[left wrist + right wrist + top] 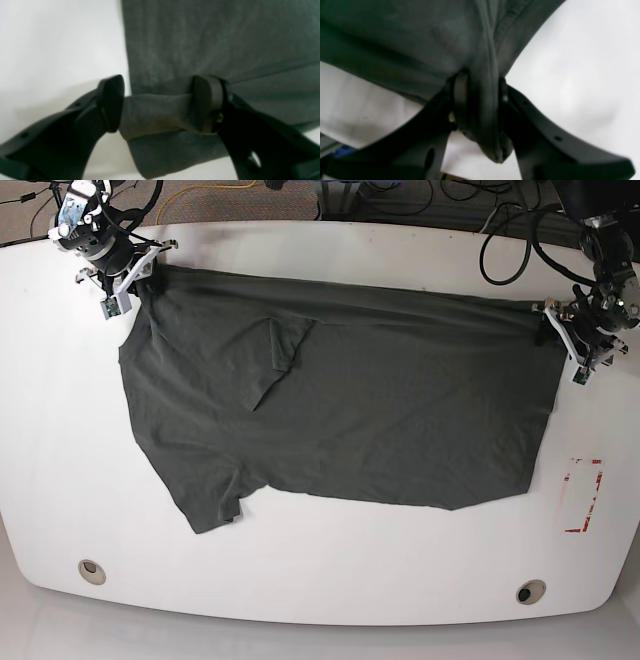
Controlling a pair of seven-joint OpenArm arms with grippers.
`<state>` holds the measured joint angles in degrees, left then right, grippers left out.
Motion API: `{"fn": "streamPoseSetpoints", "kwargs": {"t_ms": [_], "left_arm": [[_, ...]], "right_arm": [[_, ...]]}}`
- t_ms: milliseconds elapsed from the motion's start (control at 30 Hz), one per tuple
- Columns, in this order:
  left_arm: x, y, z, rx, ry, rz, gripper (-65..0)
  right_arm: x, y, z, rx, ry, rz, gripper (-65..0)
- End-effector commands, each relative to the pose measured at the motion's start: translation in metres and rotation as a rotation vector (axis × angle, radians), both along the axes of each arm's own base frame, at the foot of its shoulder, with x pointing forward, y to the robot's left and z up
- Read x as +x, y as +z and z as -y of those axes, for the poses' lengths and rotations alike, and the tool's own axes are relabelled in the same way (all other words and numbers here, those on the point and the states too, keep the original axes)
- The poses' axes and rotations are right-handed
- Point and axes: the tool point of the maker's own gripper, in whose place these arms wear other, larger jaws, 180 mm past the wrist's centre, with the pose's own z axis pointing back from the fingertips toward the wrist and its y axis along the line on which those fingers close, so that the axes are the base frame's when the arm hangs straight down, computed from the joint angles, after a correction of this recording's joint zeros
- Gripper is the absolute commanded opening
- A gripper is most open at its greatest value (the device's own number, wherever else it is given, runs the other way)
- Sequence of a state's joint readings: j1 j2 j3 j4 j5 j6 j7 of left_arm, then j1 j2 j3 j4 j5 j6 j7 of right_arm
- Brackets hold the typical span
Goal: Layout the t-shirt on the table in an organized manner, then fold the t-shirt properly
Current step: 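Pull the held edge taut with both grippers to smooth the shirt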
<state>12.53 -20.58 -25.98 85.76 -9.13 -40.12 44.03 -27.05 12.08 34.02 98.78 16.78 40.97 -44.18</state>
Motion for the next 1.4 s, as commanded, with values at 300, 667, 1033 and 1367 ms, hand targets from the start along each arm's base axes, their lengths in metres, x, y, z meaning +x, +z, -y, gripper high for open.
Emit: {"fn": "streamPoseSetpoints", "kwargs": {"t_ms": [300,667,1033,1367], "left_arm": [[-0.056,0.001,-0.011,0.150,-0.048,-0.155,-26.9],[-0.068,0.007,-0.027,0.171,-0.004,-0.159,-26.7],[-0.069,0.007,-0.029,0.181,0.002,-0.179,-16.4],[-0.034,0.050,-0.026,0.267,-0.023,-0.082,-16.4]], "right_arm": [[-0.026,-0.002,0.029,-0.110,0.022,-0.108,-50.6],[-0.037,-0.003,0.029,-0.121,0.030,-0.133,-50.4],[-0.029,0.007,0.027,-0.138,0.045,-0.101,-27.9],[-0.005,0.037,0.019,-0.183,0.091,-0.001,-19.3]]}}
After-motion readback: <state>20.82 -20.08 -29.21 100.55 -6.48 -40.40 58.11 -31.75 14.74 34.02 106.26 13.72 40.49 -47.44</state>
